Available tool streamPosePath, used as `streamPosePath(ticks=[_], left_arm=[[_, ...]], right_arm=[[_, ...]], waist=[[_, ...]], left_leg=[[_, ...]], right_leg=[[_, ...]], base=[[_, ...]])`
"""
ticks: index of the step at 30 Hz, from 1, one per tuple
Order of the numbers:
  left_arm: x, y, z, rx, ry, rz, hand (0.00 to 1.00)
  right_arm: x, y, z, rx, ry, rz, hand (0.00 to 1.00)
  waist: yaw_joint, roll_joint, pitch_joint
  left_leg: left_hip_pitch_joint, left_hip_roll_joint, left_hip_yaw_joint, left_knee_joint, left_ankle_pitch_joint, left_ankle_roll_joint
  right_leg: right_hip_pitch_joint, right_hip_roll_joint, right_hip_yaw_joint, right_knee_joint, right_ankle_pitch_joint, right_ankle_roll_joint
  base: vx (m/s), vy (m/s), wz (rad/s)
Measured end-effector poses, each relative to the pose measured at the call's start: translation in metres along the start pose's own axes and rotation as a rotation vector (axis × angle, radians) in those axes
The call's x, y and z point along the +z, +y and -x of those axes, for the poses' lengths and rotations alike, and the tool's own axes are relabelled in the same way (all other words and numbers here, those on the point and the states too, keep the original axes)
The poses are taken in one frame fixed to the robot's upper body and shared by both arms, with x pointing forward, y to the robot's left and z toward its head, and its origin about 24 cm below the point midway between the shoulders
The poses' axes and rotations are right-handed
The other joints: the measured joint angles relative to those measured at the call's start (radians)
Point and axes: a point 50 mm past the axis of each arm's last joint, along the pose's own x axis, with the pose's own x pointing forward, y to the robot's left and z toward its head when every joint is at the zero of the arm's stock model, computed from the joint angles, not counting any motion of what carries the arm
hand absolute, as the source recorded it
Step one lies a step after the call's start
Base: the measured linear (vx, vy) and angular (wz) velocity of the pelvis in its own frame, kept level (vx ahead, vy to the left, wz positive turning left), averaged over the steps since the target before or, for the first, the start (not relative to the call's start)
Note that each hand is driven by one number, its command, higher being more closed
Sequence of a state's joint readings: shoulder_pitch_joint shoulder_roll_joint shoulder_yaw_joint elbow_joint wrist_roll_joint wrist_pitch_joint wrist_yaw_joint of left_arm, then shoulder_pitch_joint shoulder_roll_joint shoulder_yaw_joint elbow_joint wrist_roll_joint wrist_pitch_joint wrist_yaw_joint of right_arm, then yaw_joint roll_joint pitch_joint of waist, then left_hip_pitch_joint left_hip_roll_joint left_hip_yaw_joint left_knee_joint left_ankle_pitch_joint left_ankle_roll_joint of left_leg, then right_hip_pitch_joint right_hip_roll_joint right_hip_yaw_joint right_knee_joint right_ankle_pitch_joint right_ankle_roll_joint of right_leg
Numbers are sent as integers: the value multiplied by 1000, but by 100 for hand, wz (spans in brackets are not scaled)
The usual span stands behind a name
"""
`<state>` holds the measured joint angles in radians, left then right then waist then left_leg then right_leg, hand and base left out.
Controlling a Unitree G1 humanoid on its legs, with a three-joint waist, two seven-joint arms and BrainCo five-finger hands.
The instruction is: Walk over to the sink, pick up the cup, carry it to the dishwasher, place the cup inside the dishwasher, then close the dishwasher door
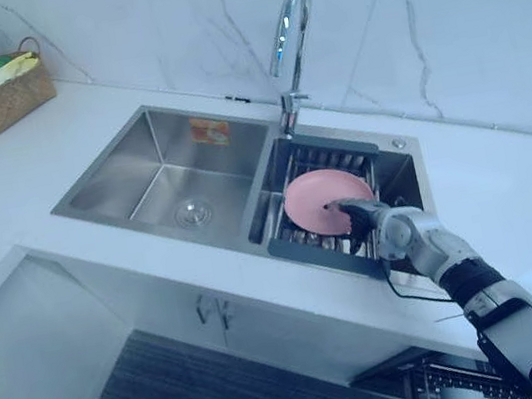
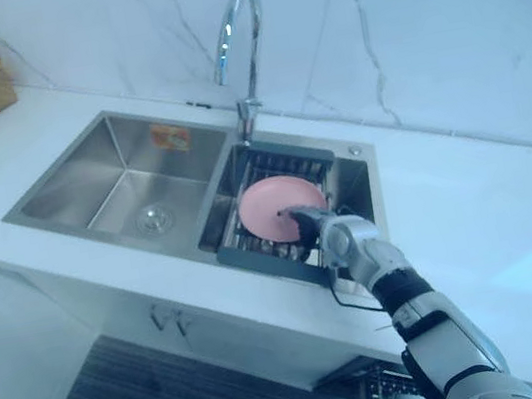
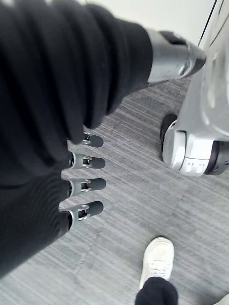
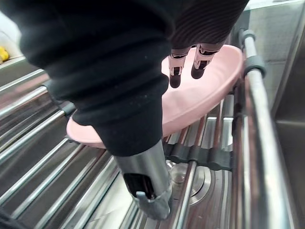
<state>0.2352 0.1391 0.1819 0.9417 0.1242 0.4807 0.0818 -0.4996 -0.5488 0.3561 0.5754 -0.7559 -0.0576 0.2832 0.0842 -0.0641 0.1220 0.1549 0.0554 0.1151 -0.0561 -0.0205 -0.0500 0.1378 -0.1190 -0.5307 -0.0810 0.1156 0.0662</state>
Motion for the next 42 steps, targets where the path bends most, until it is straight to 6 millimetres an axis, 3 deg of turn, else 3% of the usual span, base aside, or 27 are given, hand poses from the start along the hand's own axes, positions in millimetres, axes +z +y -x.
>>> streamPosePath(ticks=[7, 8, 19, 24, 42], left_arm=[[40, 8, 9, 180, -177, -207, 0], [43, 7, 9, 178, -196, -220, 0], [55, -7, 13, 157, -326, -435, 0], [55, -3, 13, 127, -343, -487, 0], [47, -1, 10, 106, -343, -453, 0]], right_arm=[[-3, 7, -2, -83, 29, 78, 0], [-5, 9, -3, -99, 39, 79, 100], [-14, 7, -5, -300, 91, 268, 100], [-2, 3, -1, -494, -40, 330, 100], [-4, 10, 5, -592, -53, 230, 100]], waist=[[0, 2, 18], [1, 2, 18], [23, -2, 19], [19, -5, 21], [16, -5, 21]], left_leg=[[0, 2, 3, 1, 1, -1], [0, 2, 2, 1, 1, -1], [-1, -7, -10, -1, 6, 6], [-1, -11, -8, -5, 9, 9], [4, -11, -7, -17, 14, 10]], right_leg=[[0, 2, 0, 0, 2, -3], [0, 1, -1, 0, 2, -3], [4, -5, -6, 0, 2, -2], [1, -8, -3, 0, 1, -1], [0, -2, -1, 1, 2, 0]], base=[[0, 7, -1], [18, 31, 2], [8, 14, 3], [0, 0, 0], [0, 0, 0]])
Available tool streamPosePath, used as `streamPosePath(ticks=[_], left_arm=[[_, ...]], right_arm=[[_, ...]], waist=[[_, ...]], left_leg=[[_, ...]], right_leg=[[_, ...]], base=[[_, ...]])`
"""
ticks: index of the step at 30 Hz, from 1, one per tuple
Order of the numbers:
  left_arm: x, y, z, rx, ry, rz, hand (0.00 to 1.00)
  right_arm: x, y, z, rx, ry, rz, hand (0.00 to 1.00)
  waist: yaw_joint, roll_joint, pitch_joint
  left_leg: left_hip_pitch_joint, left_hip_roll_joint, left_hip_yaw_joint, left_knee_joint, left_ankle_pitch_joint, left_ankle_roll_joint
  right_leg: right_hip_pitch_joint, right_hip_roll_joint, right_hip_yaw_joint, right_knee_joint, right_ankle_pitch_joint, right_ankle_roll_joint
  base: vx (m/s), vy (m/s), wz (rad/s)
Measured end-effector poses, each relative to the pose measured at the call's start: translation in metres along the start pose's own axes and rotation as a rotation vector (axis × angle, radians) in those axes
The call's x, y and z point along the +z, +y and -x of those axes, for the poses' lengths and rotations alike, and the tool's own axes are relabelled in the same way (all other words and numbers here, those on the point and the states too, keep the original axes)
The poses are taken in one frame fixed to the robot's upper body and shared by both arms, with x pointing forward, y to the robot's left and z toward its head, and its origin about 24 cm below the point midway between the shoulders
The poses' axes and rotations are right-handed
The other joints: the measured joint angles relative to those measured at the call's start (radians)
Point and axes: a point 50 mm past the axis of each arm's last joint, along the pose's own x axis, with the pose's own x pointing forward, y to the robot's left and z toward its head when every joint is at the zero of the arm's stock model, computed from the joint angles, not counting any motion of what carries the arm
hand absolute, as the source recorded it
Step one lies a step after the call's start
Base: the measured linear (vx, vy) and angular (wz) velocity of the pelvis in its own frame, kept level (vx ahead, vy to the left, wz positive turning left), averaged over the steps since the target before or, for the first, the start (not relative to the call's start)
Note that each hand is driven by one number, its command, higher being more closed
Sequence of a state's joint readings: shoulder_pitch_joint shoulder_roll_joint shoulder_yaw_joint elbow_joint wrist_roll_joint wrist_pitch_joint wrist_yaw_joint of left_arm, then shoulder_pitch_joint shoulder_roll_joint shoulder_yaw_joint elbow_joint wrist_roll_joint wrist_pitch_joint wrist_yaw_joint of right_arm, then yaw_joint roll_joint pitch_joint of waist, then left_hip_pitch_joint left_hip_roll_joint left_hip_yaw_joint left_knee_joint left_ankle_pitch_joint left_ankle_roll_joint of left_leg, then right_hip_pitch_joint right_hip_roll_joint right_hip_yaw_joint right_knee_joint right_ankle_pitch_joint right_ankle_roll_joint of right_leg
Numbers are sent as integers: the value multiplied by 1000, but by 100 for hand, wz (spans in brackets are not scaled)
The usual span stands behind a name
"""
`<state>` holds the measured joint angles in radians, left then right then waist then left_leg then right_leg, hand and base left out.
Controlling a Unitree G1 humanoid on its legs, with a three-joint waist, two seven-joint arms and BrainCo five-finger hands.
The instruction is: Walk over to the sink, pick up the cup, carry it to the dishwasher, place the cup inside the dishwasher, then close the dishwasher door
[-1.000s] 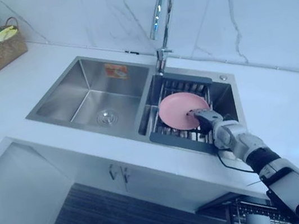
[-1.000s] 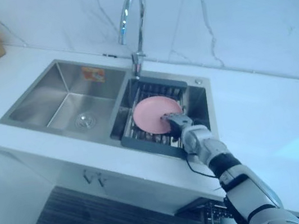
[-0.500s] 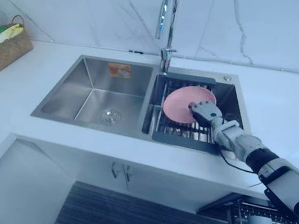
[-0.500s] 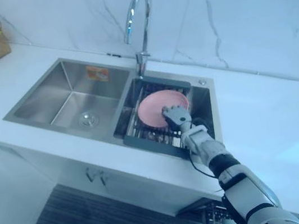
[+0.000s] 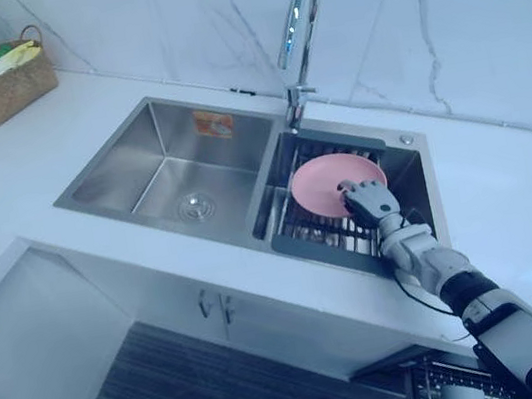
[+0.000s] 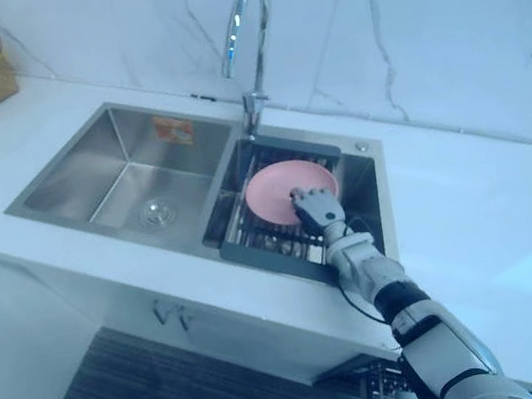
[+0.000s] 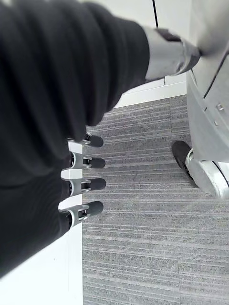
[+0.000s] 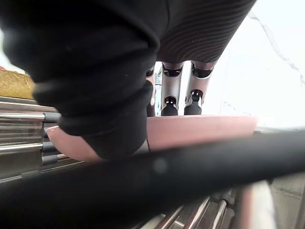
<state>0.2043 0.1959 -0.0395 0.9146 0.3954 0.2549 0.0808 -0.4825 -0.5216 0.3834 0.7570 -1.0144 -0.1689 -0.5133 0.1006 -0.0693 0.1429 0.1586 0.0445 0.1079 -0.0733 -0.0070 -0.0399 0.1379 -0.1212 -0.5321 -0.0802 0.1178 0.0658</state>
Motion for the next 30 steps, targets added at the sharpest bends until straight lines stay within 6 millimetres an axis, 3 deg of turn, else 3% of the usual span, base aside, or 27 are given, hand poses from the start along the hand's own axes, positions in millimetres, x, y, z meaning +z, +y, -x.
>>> streamPosePath(ticks=[4, 9, 15, 21, 26, 30], left_arm=[[-3, 0, 0, -1, 7, 5, 0], [-6, -2, 1, -4, 12, 30, 0], [-11, -7, 3, 12, -26, 152, 0], [-15, -11, 6, 34, -60, 166, 0], [-12, -12, 7, 35, -82, 180, 0], [-8, -14, 8, 28, -100, 164, 0]], right_arm=[[0, -5, -1, -46, 5, -3, 100], [-6, -33, -9, -207, 30, -30, 100], [-47, -94, -7, -442, 127, -101, 100], [-78, -129, 7, -558, 177, -79, 100], [-91, -145, 23, -628, 222, -126, 100], [-110, -140, 41, -578, 324, -187, 100]], waist=[[-7, 1, 0], [-18, 4, -2], [-35, 9, -10], [-59, 17, -15], [-94, 19, -37], [-111, 14, -47]], left_leg=[[0, 0, 3, 0, 0, 0], [2, 3, 26, 1, -2, 0], [2, 3, 62, 3, -7, 0], [17, 6, 107, 23, -33, -1], [11, 6, 147, 23, -43, -1], [19, 8, 205, 32, -60, -1]], right_leg=[[-1, 1, 3, 0, 0, 0], [-13, 4, 28, 0, 4, -4], [-35, 7, 67, 0, 14, -8], [-41, 11, 122, 0, 18, -9], [-73, 13, 167, 0, 26, -9], [-94, 22, 225, 0, 35, -9]], base=[[0, 0, 0], [4, 6, -13], [10, 24, -19], [5, 23, -27], [17, 25, -28], [24, 25, -39]])
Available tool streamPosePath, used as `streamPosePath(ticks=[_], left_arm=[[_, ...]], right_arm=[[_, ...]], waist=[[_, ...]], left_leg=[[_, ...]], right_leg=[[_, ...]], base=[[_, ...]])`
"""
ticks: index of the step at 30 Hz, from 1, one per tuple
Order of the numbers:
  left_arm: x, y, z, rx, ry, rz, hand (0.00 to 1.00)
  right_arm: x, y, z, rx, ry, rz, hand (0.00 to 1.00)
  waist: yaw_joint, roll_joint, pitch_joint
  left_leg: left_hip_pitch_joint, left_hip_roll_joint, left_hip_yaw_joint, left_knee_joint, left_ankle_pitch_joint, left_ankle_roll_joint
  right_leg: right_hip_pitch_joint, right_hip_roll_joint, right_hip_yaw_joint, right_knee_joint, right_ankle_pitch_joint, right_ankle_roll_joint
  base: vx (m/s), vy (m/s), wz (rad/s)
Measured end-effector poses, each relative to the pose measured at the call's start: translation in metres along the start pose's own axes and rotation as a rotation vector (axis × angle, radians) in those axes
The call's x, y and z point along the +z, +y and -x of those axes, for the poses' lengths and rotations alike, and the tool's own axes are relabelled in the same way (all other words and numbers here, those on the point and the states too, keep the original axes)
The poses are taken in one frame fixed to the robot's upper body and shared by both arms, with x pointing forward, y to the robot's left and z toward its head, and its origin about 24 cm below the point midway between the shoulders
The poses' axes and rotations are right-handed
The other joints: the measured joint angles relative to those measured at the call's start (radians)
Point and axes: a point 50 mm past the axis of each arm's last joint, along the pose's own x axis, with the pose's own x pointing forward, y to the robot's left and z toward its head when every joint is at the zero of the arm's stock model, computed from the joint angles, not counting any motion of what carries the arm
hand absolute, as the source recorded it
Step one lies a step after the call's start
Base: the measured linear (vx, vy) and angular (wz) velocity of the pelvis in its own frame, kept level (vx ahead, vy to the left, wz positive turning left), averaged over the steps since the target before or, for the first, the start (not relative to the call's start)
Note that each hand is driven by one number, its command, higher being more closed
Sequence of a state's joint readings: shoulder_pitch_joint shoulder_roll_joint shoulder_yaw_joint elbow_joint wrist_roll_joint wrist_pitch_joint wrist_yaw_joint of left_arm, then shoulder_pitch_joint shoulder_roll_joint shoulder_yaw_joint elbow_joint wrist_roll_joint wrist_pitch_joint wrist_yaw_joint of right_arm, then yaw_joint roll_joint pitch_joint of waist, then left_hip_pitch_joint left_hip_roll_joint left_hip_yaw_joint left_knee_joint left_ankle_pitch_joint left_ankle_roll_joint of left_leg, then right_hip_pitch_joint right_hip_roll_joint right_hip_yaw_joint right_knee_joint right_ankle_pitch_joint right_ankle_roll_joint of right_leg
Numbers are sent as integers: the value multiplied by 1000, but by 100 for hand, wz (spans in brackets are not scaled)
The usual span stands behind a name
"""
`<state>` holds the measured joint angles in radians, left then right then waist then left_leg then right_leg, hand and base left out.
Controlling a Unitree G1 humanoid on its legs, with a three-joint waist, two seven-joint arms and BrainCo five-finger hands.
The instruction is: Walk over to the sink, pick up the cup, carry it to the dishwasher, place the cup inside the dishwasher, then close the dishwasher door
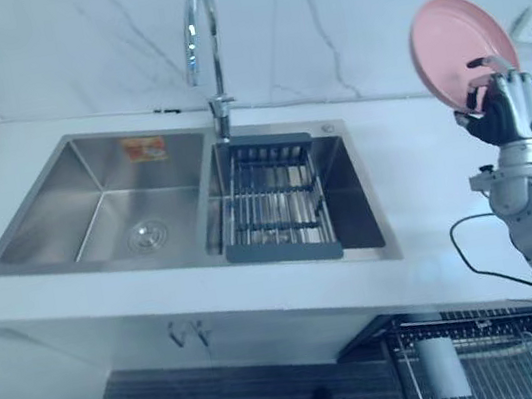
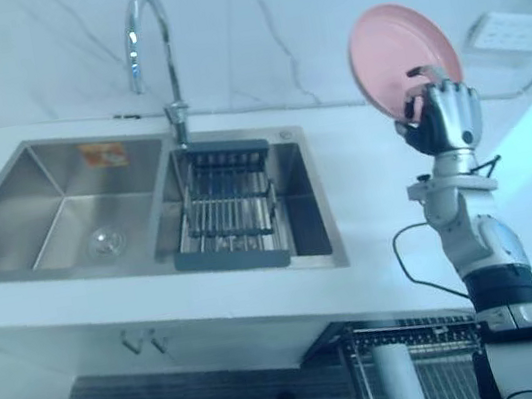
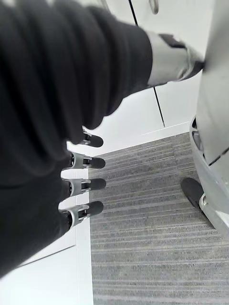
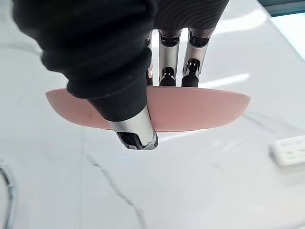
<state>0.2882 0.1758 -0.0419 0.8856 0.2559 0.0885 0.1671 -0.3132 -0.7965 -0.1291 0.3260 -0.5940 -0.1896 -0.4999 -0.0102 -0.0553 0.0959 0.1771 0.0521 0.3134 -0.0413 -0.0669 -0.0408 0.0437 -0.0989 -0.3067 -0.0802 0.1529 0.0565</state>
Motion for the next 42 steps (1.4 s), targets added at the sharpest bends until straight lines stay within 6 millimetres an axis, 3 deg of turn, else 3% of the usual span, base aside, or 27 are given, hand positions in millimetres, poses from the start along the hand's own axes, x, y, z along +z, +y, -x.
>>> streamPosePath(ticks=[8, 12, 17, 20, 25, 29, 38, 42], left_arm=[[-3, -4, 1, -21, 17, -20, 0], [-6, -4, 2, -36, 42, -6, 0], [-6, -3, 2, -30, 51, -10, 0], [-2, 3, 2, 59, 80, -15, 0], [3, 14, 0, 113, 184, -158, 0], [-10, 15, 1, 83, 297, -154, 0], [-19, 18, 1, 71, 353, -113, 0], [-10, 20, -2, 77, 328, -107, 0]], right_arm=[[-43, -13, 41, 67, 211, 37, 100], [-54, -24, 60, 41, 293, 43, 100], [-73, -27, 91, 51, 430, 45, 100], [-79, -28, 109, 44, 505, 39, 100], [-80, -16, 139, 78, 591, 8, 100], [-77, -6, 154, 75, 649, -57, 100], [-86, 24, 208, 124, 890, -84, 100], [-90, 29, 228, 104, 990, -79, 100]], waist=[[-53, -4, -4], [-82, -7, -4], [-104, -12, -3], [-108, -19, -8], [-116, -26, -4], [-118, -27, 4], [-98, 10, 36], [-101, 19, 56]], left_leg=[[13, 0, 116, 51, -64, 2], [-5, -2, 181, 94, -106, 5], [-9, -1, 213, 134, -146, 10], [-37, -1, 233, 167, -170, 17], [-48, 4, 230, 202, -195, 26], [-64, 10, 224, 234, -215, 31], [-73, 17, 199, 250, -234, 33], [-95, 23, 179, 266, -235, 32]], right_leg=[[-33, 14, 121, 3, 16, 9], [-77, 15, 190, 18, 19, 16], [-87, 15, 228, 25, 15, 22], [-116, 11, 242, 32, 15, 23], [-118, 10, 241, 37, 15, 22], [-126, 12, 241, 45, 14, 21], [-127, 14, 232, 55, 5, 17], [-133, 12, 210, 56, -2, 12]], base=[[11, 34, -44], [-32, 33, -52], [-36, 27, -24], [-43, 34, -17], [-4, 4, -1], [-2, 0, -1], [-12, -9, 1], [-28, -36, 12]])
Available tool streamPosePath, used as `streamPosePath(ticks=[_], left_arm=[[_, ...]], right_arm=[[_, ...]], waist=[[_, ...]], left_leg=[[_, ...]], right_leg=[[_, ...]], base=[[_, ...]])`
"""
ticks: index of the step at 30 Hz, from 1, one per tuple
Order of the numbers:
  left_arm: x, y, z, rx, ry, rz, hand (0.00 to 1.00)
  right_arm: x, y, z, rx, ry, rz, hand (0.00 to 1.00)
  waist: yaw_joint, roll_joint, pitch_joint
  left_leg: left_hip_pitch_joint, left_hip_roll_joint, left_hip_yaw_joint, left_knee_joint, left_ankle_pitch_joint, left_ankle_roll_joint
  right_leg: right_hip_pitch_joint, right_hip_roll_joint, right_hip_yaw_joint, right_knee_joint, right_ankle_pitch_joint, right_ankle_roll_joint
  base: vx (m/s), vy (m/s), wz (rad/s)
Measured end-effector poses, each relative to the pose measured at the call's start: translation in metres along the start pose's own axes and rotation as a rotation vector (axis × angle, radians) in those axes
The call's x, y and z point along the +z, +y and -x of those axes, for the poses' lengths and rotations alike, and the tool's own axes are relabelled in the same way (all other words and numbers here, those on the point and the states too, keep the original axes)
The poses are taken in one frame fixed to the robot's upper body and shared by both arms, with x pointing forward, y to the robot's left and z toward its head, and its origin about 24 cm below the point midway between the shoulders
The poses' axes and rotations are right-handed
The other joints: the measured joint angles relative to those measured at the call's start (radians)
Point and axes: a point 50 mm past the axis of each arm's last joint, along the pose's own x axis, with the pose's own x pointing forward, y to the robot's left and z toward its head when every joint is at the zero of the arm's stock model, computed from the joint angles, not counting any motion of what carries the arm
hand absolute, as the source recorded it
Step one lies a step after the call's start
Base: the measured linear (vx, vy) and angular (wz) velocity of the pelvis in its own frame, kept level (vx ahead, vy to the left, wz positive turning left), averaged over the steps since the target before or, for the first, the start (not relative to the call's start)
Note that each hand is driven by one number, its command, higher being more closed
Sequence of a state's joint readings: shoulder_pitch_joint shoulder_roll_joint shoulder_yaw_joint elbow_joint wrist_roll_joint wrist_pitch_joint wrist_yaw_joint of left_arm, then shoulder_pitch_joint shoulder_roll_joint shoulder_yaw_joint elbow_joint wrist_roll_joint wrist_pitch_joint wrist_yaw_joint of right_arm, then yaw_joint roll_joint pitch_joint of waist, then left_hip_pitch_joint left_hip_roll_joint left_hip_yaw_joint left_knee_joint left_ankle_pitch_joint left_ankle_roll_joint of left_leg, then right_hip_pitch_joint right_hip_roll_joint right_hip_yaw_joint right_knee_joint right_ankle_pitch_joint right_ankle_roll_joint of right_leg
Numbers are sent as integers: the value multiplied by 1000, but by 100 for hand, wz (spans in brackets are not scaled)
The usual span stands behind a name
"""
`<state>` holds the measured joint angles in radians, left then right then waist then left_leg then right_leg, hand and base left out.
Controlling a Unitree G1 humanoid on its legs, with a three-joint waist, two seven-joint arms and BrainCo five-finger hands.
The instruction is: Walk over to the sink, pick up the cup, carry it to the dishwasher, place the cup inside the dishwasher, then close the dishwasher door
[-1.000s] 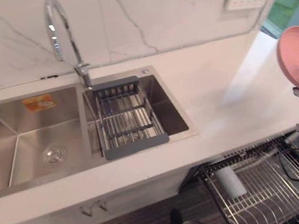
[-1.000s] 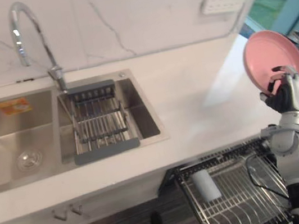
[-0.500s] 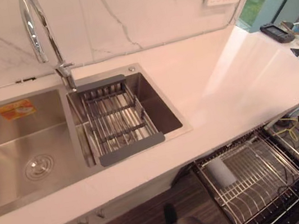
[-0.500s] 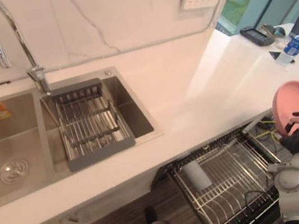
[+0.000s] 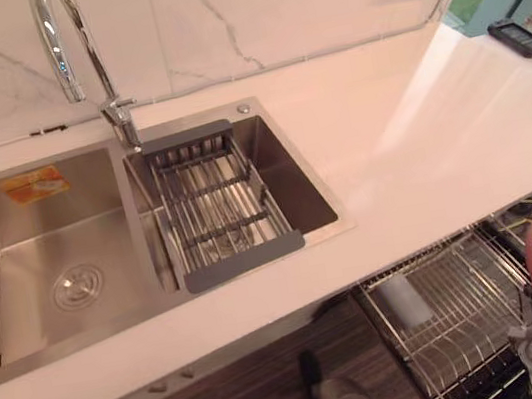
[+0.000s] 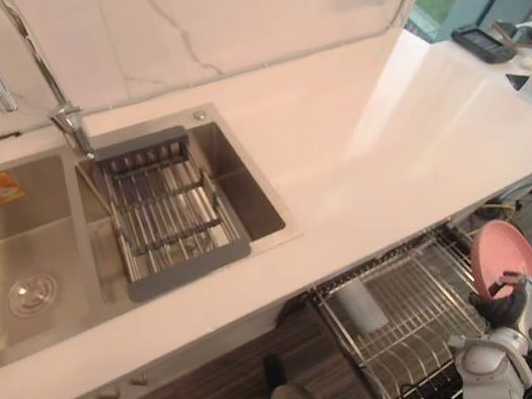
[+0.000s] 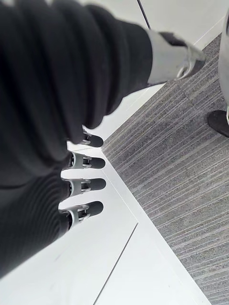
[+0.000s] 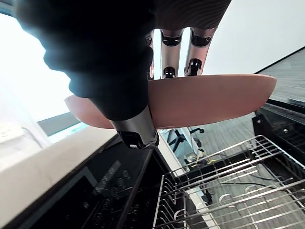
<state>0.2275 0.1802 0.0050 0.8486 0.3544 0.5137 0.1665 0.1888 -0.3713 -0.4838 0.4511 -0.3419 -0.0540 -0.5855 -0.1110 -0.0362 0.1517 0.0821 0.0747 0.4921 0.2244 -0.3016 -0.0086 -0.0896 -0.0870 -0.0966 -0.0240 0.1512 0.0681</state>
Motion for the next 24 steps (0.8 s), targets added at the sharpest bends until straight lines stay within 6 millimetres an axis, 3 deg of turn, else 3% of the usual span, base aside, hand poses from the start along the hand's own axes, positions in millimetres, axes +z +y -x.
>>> streamPosePath(ticks=[5, 13, 17, 19, 24], left_arm=[[8, 2, 0, -10, -25, 11, 0], [32, 14, 1, 32, -70, 79, 0], [55, 24, 4, 73, -127, 113, 0], [68, 30, 7, 79, -160, 138, 0], [80, 49, 7, 79, -191, 212, 0]], right_arm=[[-18, 10, 6, -8, 161, -76, 100], [-27, 34, 13, 65, 304, -198, 100], [-22, 49, 10, 108, 393, -327, 100], [-9, 55, 5, 118, 387, -384, 100], [12, 67, -7, 150, 396, -433, 100]], waist=[[5, 10, 36], [30, 34, 100], [45, 66, 162], [51, 83, 200], [67, 104, 249]], left_leg=[[-15, 5, -1, 5, 0, -1], [-51, 6, -3, 30, 2, 1], [-90, 6, -29, 50, 5, 6], [-106, 5, -31, 53, 10, 12], [-165, -1, -33, 51, 36, 15]], right_leg=[[-14, 3, -1, 2, 4, 6], [-53, 0, 0, 10, 8, 12], [-74, -10, -20, 14, 11, 15], [-90, -15, -25, 20, 12, 16], [-155, -28, -30, 45, 12, 15]], base=[[-24, -35, 1], [-3, -5, 0], [-37, -24, 15], [-32, -29, 14], [-40, -37, 8]])
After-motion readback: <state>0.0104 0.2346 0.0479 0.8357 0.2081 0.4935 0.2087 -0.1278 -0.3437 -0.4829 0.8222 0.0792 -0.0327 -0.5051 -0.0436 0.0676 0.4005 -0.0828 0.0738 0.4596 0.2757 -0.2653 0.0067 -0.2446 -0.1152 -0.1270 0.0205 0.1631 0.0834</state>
